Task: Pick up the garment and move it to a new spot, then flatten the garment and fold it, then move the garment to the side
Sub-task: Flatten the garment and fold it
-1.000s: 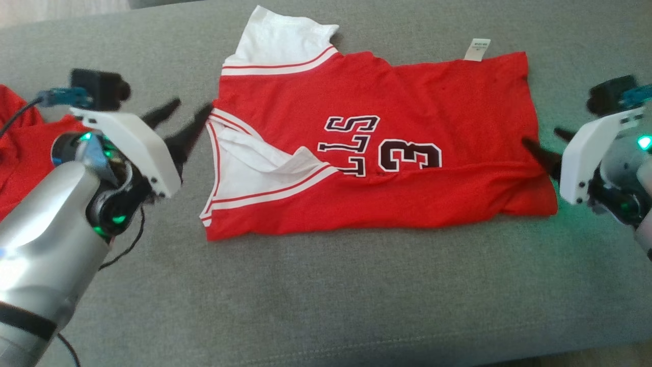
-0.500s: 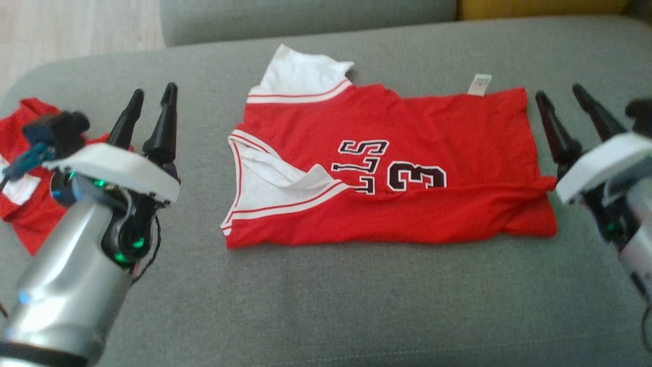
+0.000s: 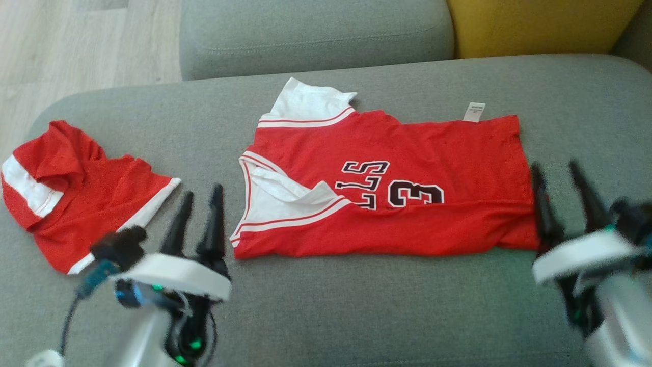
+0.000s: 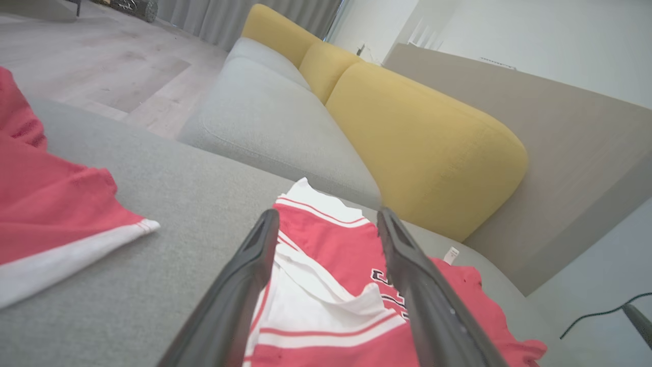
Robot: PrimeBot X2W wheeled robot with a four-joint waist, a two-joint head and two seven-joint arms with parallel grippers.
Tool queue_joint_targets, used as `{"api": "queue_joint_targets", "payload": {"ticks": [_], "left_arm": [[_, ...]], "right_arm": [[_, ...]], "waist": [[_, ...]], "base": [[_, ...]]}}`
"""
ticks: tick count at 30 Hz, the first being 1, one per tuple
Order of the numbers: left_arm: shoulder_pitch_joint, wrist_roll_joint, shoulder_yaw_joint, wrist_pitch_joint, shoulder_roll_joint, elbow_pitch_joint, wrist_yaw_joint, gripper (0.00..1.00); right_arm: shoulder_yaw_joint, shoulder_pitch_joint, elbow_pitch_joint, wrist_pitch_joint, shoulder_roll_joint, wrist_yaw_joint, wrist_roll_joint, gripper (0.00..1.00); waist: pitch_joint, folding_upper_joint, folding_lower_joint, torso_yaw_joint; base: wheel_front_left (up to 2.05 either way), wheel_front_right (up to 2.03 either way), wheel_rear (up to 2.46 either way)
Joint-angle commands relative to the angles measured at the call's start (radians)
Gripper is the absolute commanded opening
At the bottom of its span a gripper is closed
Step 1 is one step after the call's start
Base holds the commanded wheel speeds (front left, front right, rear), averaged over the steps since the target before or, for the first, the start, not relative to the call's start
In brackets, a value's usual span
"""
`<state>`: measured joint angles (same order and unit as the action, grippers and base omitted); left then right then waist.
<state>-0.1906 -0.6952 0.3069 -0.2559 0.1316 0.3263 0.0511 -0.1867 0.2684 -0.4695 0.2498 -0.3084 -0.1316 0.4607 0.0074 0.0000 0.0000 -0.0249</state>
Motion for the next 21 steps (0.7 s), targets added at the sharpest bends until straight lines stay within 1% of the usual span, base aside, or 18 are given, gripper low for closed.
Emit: {"api": "queue_joint_targets", "payload": {"ticks": [1,5,8,11,14,18,21], "left_arm": [[-0.014,0.027,-0.048,-0.006,-0.014,-0.016,0.019,1.00],[0.029,0.093,-0.078,-0.006,-0.043,0.021,0.024,1.00],[0.036,0.142,-0.098,-0.006,-0.056,0.053,0.017,1.00],[0.030,0.172,-0.107,-0.006,-0.061,0.082,0.009,1.00],[0.005,0.208,-0.092,-0.005,-0.059,0.165,0.001,1.00],[-0.057,0.266,-0.067,0.011,-0.033,0.280,-0.041,1.00],[-0.096,0.282,-0.061,0.035,-0.026,0.352,-0.069,1.00]], "right_arm": [[0.030,-0.048,0.071,0.012,0.032,0.001,-0.084,1.00],[0.108,-0.134,0.135,0.012,0.117,0.001,-0.170,1.00],[0.132,-0.163,0.170,0.005,0.153,0.001,-0.207,1.00],[0.138,-0.171,0.190,-0.005,0.166,0.001,-0.222,1.00],[0.146,-0.172,0.216,-0.021,0.177,0.001,-0.236,1.00],[0.150,-0.172,0.240,-0.034,0.182,0.001,-0.247,1.00],[0.152,-0.176,0.250,-0.041,0.185,0.001,-0.250,1.00]], "waist": [[-0.003,0.0000,0.0000,-0.005],[0.001,0.0000,0.0000,-0.022],[0.011,0.0000,0.0000,-0.035],[0.019,0.0000,0.0000,-0.046],[0.030,0.0000,0.0000,-0.064],[0.049,0.0000,0.0000,-0.088],[0.061,0.0000,0.0000,-0.105]], "base": [[0.00,0.00,0.00],[0.00,0.00,0.00],[0.00,0.00,0.00],[0.00,0.00,0.00],[0.00,0.00,0.00],[0.00,0.00,0.00],[0.00,0.00,0.00]]}}
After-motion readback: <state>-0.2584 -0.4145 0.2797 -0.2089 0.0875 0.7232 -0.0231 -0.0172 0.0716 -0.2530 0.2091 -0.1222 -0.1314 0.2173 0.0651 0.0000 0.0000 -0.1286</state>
